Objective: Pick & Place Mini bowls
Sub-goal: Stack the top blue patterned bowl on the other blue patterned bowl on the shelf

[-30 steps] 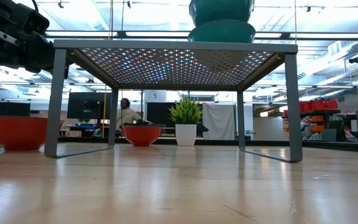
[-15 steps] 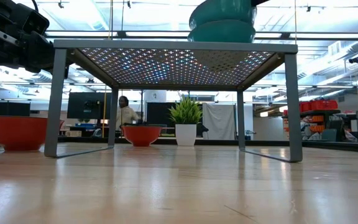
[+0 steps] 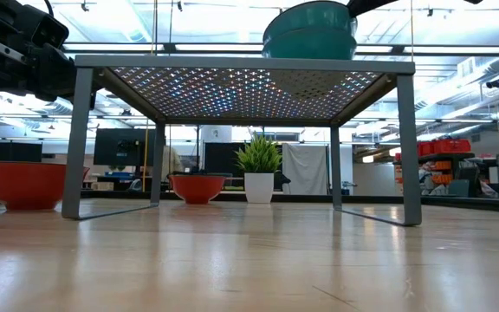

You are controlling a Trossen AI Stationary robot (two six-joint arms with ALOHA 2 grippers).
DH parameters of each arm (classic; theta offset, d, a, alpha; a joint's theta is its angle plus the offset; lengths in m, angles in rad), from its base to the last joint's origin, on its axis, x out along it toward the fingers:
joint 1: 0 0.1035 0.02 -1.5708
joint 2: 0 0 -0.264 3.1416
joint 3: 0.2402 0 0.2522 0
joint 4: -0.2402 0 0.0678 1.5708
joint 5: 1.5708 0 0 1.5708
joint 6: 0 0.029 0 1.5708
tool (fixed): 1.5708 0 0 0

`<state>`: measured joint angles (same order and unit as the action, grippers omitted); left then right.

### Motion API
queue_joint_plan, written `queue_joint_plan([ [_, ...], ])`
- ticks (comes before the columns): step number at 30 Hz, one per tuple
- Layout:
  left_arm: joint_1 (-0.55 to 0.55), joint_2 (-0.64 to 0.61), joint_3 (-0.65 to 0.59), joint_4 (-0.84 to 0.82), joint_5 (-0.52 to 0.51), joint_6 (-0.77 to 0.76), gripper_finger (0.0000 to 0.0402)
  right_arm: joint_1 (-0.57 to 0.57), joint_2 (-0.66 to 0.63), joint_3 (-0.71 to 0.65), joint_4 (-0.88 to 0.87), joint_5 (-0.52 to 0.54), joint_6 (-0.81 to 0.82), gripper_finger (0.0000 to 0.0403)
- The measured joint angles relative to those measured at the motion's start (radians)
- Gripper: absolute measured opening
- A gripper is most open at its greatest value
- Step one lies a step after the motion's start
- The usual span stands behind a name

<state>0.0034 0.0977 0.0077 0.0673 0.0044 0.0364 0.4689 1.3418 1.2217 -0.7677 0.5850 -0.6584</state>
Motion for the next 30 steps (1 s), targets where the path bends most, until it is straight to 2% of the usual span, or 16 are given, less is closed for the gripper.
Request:
queue_joint_plan([
  [15, 0.000, 0.000, 0.000, 0.000, 0.000, 0.000, 0.0018, -0.014, 0.000, 0.000, -0.002, -0.029, -0.005, 0.0012],
  [24, 0.000, 0.000, 0.000, 0.000, 0.000, 0.000, 0.0018, -0.028, -0.001, 0.000, -0.001, -0.030, 0.012, 0.0060],
  [30, 0.000, 0.000, 0.000, 0.000, 0.000, 0.000, 0.0018, -0.028, -0.003, 0.000, 0.004, -0.068, 0.022, 0.0104],
])
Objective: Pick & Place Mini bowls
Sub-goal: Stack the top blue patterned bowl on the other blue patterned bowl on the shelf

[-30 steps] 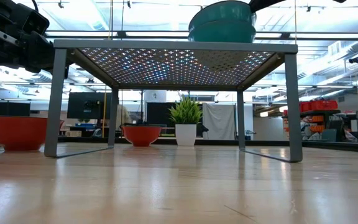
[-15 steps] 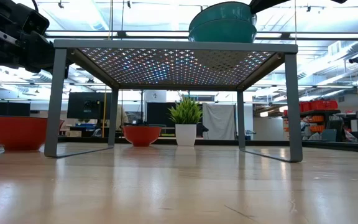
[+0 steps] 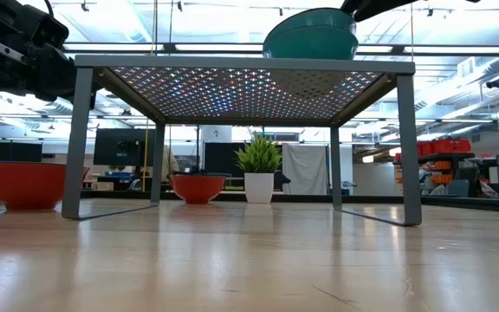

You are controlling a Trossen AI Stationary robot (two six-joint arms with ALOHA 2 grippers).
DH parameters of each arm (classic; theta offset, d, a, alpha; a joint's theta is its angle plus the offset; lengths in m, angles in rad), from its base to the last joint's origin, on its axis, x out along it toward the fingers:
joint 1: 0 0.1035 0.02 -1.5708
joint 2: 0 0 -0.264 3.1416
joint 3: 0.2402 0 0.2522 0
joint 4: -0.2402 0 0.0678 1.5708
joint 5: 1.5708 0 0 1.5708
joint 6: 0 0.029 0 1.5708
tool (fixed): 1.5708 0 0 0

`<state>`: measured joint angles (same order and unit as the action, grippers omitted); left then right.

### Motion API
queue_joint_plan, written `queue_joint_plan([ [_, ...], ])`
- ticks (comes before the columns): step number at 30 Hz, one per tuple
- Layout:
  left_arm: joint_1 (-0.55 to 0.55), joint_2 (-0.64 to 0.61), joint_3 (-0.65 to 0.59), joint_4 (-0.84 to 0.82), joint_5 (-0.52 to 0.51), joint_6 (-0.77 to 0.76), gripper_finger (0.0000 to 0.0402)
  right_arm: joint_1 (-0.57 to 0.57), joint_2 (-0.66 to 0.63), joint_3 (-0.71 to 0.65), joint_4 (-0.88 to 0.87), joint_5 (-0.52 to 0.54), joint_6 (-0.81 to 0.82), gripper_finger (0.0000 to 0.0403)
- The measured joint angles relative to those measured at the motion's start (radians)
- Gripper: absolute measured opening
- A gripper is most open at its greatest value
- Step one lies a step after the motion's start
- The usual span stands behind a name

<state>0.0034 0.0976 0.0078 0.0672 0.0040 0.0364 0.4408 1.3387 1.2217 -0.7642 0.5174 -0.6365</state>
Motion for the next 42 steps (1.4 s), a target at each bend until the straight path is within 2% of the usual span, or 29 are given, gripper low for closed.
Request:
queue_joint_plan([
  [7, 0.000, 0.000, 0.000, 0.000, 0.000, 0.000, 0.0018, 0.000, -0.045, 0.000, 0.003, -0.011, 0.003, 0.0138],
  [13, 0.000, 0.000, 0.000, 0.000, 0.000, 0.000, 0.0018, 0.000, -0.077, 0.008, 0.012, -0.011, 0.125, 0.0137],
  [19, 0.000, 0.000, 0.000, 0.000, 0.000, 0.000, 0.0018, 0.000, -0.082, 0.008, 0.023, -0.002, 0.387, 0.0109],
  [28, 0.000, 0.000, 0.000, 0.000, 0.000, 0.000, 0.0018, 0.000, -0.082, 0.008, 0.028, -0.002, 0.762, 0.0046],
  [33, 0.000, 0.000, 0.000, 0.000, 0.000, 0.000, 0.0018, 0.000, -0.082, 0.008, 0.032, -0.002, 0.823, 0.0007],
  [42, 0.000, 0.000, 0.000, 0.000, 0.000, 0.000, 0.0018, 0.000, -0.081, -0.075, 0.126, -0.002, 0.840, 0.0002],
])
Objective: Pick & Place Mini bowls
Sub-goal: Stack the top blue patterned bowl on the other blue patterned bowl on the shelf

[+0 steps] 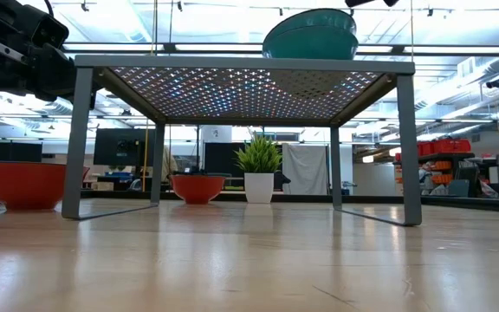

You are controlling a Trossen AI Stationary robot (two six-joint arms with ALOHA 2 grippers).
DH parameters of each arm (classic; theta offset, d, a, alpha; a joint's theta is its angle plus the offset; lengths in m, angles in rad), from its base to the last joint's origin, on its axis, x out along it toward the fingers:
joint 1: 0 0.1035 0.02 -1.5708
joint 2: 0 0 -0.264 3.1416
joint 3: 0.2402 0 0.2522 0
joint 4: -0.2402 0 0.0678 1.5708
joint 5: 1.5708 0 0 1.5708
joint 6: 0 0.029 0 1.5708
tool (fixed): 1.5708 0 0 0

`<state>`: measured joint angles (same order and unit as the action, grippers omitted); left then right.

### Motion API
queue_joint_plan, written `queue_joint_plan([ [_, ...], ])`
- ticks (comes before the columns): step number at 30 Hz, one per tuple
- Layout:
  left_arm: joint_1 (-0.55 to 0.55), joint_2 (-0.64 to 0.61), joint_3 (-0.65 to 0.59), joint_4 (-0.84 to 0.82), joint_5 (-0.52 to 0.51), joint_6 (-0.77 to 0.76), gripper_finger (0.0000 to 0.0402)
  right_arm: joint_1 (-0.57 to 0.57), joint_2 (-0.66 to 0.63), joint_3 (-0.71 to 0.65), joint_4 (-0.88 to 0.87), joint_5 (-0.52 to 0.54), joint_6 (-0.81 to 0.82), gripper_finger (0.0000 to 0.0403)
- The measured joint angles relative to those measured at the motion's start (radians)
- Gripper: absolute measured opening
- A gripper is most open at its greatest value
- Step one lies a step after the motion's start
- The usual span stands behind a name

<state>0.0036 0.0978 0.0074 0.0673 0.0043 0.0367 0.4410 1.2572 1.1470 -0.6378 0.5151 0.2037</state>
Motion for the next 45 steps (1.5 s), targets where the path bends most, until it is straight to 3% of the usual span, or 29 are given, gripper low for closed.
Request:
queue_joint_plan([
  [45, 0.000, 0.000, 0.000, 0.000, 0.000, 0.000, 0.0018, -0.045, 0.000, -0.010, -0.049, -0.063, -0.004, 0.0000],
])
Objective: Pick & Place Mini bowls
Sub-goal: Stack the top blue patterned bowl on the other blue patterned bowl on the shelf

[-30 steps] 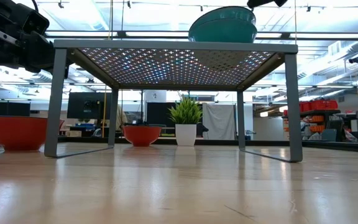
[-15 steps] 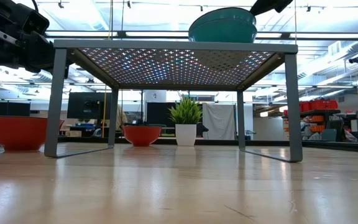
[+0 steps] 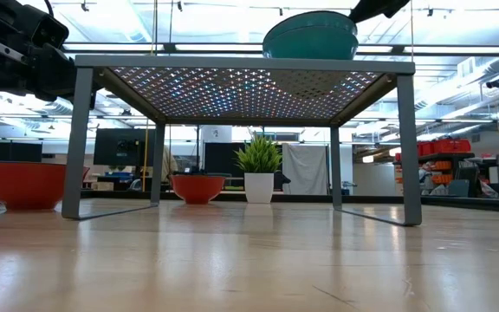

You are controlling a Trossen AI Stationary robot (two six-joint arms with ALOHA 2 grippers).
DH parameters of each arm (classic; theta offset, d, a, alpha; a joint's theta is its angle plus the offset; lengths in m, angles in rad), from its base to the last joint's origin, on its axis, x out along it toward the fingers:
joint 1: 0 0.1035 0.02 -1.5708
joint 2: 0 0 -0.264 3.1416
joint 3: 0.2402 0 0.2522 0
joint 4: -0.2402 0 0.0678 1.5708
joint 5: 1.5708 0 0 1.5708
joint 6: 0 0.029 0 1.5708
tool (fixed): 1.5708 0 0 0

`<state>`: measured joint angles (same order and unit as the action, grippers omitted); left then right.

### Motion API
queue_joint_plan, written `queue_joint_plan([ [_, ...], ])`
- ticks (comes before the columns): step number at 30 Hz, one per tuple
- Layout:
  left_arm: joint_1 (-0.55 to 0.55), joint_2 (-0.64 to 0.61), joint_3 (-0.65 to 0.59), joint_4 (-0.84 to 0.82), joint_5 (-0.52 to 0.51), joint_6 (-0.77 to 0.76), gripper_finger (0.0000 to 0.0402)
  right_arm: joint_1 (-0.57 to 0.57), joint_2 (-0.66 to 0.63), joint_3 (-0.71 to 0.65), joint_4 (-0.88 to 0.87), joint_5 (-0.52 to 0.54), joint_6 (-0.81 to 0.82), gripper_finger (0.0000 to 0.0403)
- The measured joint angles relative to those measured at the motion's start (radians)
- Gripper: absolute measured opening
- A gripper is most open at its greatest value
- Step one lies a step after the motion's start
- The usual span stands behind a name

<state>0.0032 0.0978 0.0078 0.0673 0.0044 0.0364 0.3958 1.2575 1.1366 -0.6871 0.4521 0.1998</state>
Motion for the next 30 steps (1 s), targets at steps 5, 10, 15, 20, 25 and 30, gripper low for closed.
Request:
queue_joint_plan([
  [5, 0.000, 0.000, 0.000, 0.000, 0.000, 0.000, 0.0018, 0.000, 0.000, 0.000, -0.003, -0.008, 0.005, 0.0000],
  [10, 0.000, 0.000, 0.000, 0.000, 0.000, 0.000, 0.0018, 0.000, 0.000, 0.000, 0.004, -0.008, 0.006, 0.0000],
  [15, 0.000, 0.000, 0.000, 0.000, 0.000, 0.000, 0.0018, 0.000, 0.000, 0.000, 0.034, -0.008, 0.001, 0.0000],
  [20, 0.000, 0.000, 0.000, 0.000, 0.000, 0.000, 0.0018, 0.000, 0.000, 0.000, 0.097, -0.016, -0.010, 0.0000],
  [25, 0.000, 0.000, 0.000, 0.000, 0.000, 0.000, 0.0018, 0.001, 0.005, 0.000, 0.110, -0.026, -0.010, 0.0000],
  [30, 0.000, 0.000, 0.000, 0.000, 0.000, 0.000, 0.0018, 0.001, 0.014, 0.000, 0.095, -0.027, -0.002, 0.0000],
])
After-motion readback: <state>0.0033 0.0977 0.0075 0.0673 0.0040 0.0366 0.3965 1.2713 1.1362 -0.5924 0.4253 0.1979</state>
